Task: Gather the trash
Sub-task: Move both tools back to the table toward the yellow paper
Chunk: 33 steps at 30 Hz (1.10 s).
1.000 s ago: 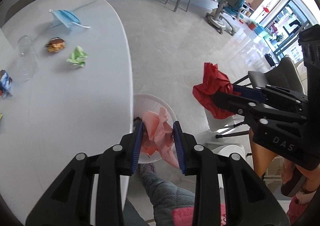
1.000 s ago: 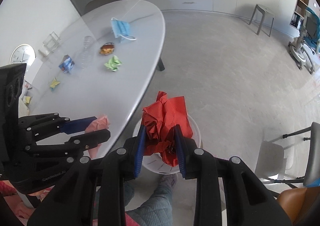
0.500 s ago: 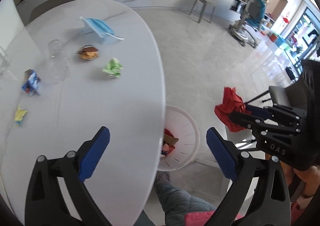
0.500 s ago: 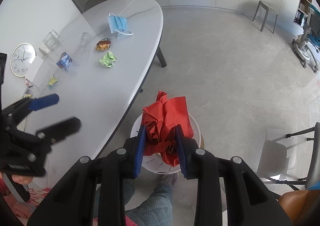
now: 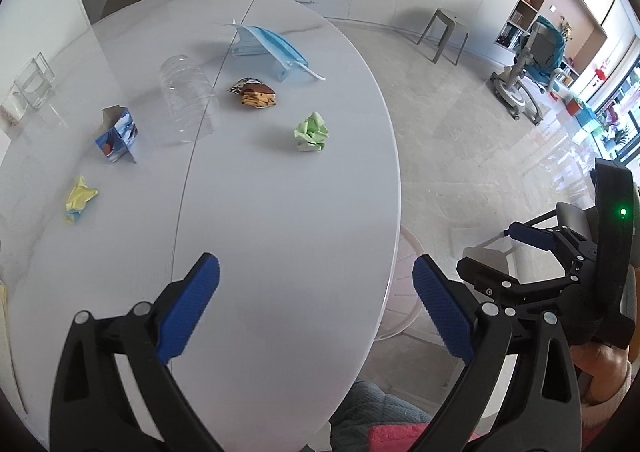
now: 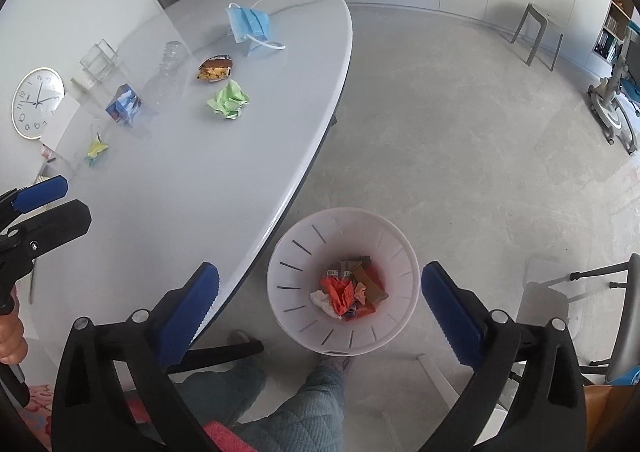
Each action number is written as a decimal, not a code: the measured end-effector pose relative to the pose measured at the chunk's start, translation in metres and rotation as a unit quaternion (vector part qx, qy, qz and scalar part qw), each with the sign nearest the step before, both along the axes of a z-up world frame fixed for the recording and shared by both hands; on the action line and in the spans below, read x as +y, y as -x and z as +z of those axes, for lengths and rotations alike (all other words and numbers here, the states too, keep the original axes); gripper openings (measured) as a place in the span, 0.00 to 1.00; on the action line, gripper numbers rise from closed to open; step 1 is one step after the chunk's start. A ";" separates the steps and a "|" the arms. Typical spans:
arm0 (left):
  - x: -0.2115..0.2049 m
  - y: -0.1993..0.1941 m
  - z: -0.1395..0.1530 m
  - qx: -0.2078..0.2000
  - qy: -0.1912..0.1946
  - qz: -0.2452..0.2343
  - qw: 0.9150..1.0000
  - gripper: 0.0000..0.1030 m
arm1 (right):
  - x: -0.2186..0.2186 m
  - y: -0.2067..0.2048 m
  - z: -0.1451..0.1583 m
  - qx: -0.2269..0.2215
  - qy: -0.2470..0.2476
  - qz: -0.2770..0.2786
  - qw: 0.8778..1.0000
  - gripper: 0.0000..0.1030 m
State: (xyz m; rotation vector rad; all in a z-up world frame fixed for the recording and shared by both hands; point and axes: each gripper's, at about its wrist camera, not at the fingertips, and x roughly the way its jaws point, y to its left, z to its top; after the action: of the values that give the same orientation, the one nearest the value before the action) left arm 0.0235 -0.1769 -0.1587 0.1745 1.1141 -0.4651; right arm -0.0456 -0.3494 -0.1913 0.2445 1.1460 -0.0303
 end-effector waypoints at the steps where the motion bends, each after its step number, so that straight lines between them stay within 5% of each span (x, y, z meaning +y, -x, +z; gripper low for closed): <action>1: 0.002 0.000 0.001 -0.001 0.000 -0.001 1.000 0.90 | 0.001 -0.001 0.000 0.000 -0.002 -0.003 1.000 0.98; 15: 0.028 -0.004 0.004 0.001 0.003 0.016 1.000 0.90 | 0.022 -0.015 0.011 0.001 0.007 0.000 1.000 0.98; 33: 0.174 -0.060 -0.008 -0.001 -0.007 0.178 0.984 0.92 | 0.147 -0.117 0.030 -0.019 0.016 0.129 0.991 0.98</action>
State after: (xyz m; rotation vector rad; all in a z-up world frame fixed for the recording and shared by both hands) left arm 0.0838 -0.0031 -0.1669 -0.0133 1.1186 -0.1383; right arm 0.0710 -0.2022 -0.1608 0.0673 1.1306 0.1841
